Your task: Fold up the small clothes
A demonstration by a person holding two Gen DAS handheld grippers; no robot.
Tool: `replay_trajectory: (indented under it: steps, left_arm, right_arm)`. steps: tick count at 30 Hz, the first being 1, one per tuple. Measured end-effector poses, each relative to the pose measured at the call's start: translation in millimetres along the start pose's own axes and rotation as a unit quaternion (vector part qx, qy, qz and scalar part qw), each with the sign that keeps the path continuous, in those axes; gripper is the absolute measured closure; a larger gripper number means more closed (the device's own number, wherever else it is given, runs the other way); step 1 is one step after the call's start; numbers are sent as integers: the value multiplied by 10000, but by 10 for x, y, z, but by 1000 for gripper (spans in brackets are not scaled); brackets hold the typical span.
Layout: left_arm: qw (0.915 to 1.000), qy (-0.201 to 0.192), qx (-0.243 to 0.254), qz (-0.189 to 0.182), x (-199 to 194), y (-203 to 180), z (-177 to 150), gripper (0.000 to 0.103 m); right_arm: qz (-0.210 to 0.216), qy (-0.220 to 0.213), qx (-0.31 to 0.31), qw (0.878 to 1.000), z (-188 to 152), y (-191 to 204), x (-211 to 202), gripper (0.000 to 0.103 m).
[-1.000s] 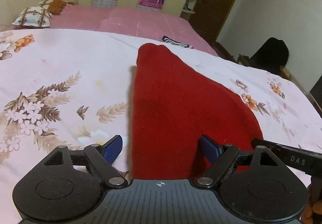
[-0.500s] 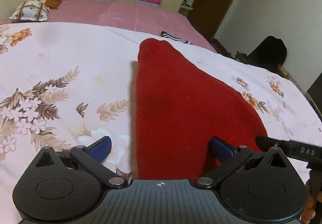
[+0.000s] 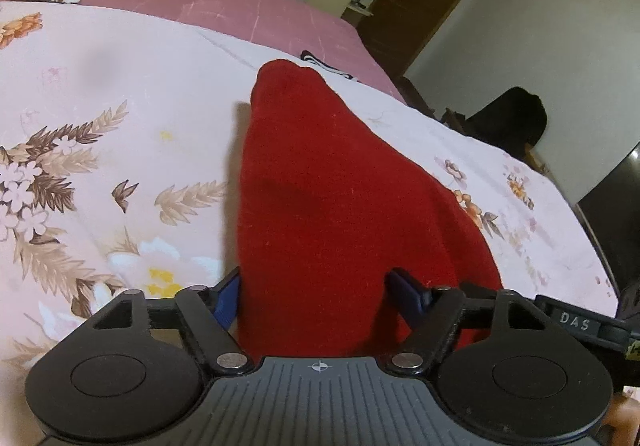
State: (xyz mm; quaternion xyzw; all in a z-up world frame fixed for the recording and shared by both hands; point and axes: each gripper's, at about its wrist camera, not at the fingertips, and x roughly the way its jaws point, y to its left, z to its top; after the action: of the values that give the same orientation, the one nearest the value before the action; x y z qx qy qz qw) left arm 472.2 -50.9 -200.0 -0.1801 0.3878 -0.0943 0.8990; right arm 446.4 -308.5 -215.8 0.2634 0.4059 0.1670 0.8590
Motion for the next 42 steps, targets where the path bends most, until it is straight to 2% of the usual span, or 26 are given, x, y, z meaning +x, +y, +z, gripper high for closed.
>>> replay_trajectory:
  steps: [4,7,12,21,26,34,42]
  left_arm:
    - [9999,-85,145,-16,-63,-64,3,48]
    - [9998,-147,79,-47,-94,-57,20,53]
    - [9993,-336,105,-108,-213,-98,27,57]
    - [9986,-483,83,-191,-625,77,261,58]
    - [9977,-659,149,57,-1045,422,361,58]
    - [9937,-920,126,632,-1704,1292,409,58]
    - [9902,-1020,-34,955,-1735,2247,479,58]
  right_arm:
    - [113,25,88,9999,4,-1,7,64]
    - [99,-49,6,9999,-13,42,-17,70]
    - [45,-271,-61,9996,-49,152,-97,73]
    - [572,-418,-218,9972,42,557,-264,74]
    - [920,-359,-323,9946,-14,956,-158,74]
    - [1279,-161,-380,9909,-367,1853,293,74]
    - [1220,-145,-424,9915,-631,2532,907,74]
